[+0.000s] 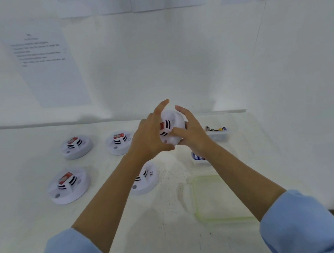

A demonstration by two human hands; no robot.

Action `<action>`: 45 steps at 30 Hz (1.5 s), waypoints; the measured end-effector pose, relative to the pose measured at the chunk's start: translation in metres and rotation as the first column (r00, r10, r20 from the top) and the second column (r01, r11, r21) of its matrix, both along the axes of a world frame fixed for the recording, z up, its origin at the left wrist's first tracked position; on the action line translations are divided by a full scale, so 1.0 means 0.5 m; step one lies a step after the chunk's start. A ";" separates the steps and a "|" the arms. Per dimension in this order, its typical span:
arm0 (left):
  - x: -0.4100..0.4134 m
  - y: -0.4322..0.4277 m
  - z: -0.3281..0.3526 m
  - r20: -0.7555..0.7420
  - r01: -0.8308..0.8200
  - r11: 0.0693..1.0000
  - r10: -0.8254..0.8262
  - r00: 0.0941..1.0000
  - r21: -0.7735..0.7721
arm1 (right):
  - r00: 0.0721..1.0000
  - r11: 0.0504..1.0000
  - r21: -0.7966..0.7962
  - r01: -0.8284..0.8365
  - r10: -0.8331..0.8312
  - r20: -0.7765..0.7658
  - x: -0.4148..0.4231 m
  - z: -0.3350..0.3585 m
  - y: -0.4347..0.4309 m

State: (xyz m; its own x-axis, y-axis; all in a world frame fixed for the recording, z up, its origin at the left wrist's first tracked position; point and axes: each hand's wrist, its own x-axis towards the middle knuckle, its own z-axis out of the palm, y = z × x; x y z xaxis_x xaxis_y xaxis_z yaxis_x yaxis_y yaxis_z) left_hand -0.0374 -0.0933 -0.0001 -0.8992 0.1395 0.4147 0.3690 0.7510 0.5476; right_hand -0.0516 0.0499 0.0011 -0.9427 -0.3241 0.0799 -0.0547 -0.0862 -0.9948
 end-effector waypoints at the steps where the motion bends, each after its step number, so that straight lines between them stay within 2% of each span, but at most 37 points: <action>1: -0.004 -0.014 -0.005 0.040 0.019 0.994 -0.023 0.999 0.106 | 0.996 0.994 -0.102 0.027 -0.018 0.088 -0.002 -0.003 -0.011; 3: -0.008 -0.043 -0.011 0.177 -0.013 0.926 -0.058 0.982 0.377 | 0.976 0.968 -0.232 0.098 -0.048 0.211 -0.010 -0.009 -0.031; 6: -0.008 -0.085 -0.023 0.422 -0.127 0.670 -0.299 0.856 0.731 | 0.962 0.938 -0.313 0.148 -0.063 0.266 -0.023 -0.023 -0.059; 8: -0.016 -0.113 -0.038 0.405 -0.144 0.528 -0.420 0.812 0.837 | 0.952 0.909 -0.375 0.181 -0.066 0.300 -0.029 -0.031 -0.082; 9: -0.024 -0.124 -0.045 0.380 -0.129 0.505 -0.434 0.817 0.853 | 0.949 0.905 -0.381 0.190 -0.069 0.308 -0.031 -0.035 -0.093; 13: -0.052 -0.158 -0.076 0.340 -0.081 0.499 -0.454 0.824 0.863 | 0.960 0.973 -0.160 0.165 -0.121 0.254 -0.033 -0.058 -0.119; 16: -0.067 -0.171 -0.105 0.342 -0.072 0.514 -0.455 0.822 0.855 | 0.965 0.973 -0.080 0.217 -0.201 0.170 -0.020 -0.082 -0.141; 21: -0.082 -0.164 -0.127 0.363 -0.048 0.567 -0.458 0.811 0.823 | 0.932 0.928 -0.119 0.352 -0.336 0.136 -0.022 -0.115 -0.159; 25: -0.088 -0.162 -0.140 0.386 -0.060 0.581 -0.457 0.801 0.811 | 0.912 0.909 -0.079 0.410 -0.407 0.051 -0.036 -0.143 -0.159; 32: -0.099 -0.156 -0.150 0.373 -0.032 0.627 -0.421 0.827 0.779 | 0.921 0.916 -0.102 0.389 -0.383 0.070 -0.042 -0.151 -0.149; 41: -0.105 -0.157 -0.156 0.354 0.007 0.657 -0.415 0.838 0.754 | 0.922 0.921 -0.040 0.388 -0.388 -0.001 -0.046 -0.152 -0.142; 45: -0.108 -0.156 -0.157 0.359 0.013 0.671 -0.413 0.837 0.741 | 0.922 0.920 -0.057 0.387 -0.387 0.014 -0.046 -0.151 -0.139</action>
